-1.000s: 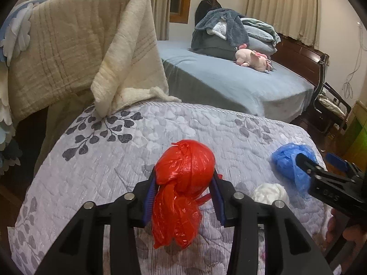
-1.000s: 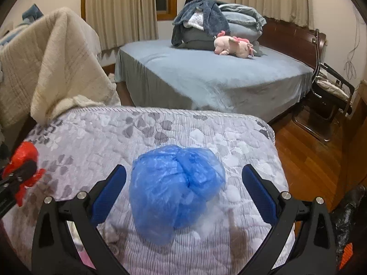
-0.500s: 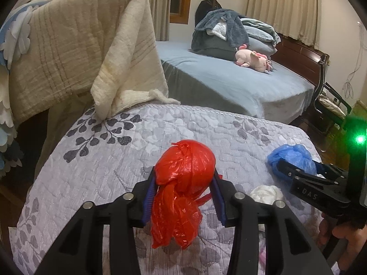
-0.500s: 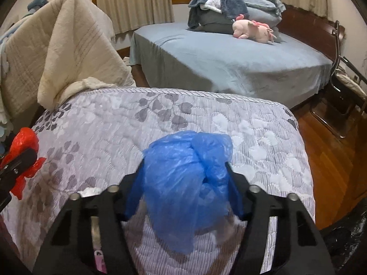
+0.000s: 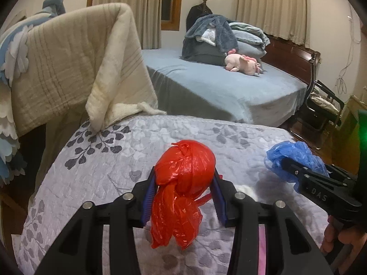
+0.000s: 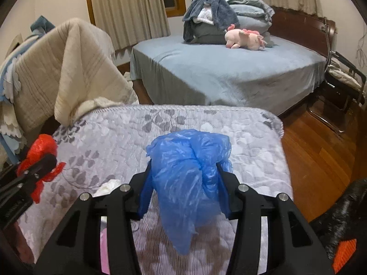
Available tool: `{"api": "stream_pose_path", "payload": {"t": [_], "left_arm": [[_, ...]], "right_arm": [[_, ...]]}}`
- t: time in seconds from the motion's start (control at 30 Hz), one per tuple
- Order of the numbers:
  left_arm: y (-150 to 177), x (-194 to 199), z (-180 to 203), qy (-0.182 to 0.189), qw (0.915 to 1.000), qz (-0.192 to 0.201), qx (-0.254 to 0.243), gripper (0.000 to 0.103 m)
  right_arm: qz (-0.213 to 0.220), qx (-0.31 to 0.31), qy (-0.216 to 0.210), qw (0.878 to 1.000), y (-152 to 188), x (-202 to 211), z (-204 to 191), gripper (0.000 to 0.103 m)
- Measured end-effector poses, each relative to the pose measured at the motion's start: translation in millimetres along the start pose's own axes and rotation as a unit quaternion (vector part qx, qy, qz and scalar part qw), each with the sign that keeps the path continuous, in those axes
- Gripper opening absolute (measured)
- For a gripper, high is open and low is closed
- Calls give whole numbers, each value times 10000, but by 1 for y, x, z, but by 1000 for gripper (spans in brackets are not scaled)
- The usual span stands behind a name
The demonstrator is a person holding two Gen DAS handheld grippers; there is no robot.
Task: Collect trash
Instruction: 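Carry the blue bag with the right tool while the left tool carries the red bag over the bin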
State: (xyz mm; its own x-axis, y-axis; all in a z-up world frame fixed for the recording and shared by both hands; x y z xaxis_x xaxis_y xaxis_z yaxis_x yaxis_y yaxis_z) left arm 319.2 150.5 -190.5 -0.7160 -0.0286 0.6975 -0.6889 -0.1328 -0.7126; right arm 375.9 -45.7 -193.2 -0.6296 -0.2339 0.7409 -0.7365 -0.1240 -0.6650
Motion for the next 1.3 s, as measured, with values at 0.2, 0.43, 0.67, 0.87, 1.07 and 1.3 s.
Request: {"api": "stream_pose_path", "payload": {"t": [0.2, 0.43, 0.67, 0.87, 1.07, 1.3], "left_arm": [[5, 21, 18, 115, 9999, 18, -66, 44], [13, 54, 41, 314, 9993, 122, -141, 44], [17, 85, 63, 400, 9988, 161, -217, 44], [20, 112, 80, 520, 9977, 266, -351, 44], [25, 137, 96, 642, 9963, 362, -441, 44], [34, 158, 119, 833, 9937, 452, -597, 44]], "right_arm": [[172, -125, 65, 9998, 8, 43, 8, 46], [432, -300, 123, 9985, 17, 94, 22, 46], [587, -323, 244, 9975, 25, 137, 30, 46], [706, -235, 360, 9966, 38, 175, 36, 47], [839, -340, 479, 9947, 57, 209, 51, 47], [990, -482, 663, 9917, 72, 242, 72, 47]]}}
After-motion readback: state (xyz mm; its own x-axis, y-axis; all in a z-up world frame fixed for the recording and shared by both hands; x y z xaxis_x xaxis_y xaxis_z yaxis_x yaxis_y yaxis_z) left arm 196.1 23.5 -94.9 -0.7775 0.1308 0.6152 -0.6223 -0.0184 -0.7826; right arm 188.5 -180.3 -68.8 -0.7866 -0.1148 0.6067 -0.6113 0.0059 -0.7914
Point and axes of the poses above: each gripper's, at about its wrist camera, not at the fingertips, and x roughly against the way its jaws point, z to its right, y to its underside, the point moved 4 cm from there along -x, roughly the way its jaws point, and after that the axes turned 4 degrees about -z, right-handed, at the moved point
